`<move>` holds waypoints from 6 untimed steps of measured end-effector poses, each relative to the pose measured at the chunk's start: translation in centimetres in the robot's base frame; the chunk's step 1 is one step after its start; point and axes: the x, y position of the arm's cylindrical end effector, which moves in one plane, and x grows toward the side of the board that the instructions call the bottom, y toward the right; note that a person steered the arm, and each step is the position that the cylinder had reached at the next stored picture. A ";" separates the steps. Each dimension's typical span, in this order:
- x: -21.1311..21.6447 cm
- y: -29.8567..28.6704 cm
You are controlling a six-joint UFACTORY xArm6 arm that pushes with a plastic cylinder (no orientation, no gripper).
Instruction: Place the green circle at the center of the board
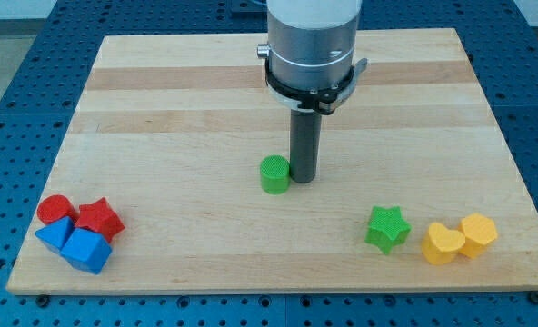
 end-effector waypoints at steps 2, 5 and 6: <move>6.5 -1.4; -3.9 -3.0; -4.7 -2.9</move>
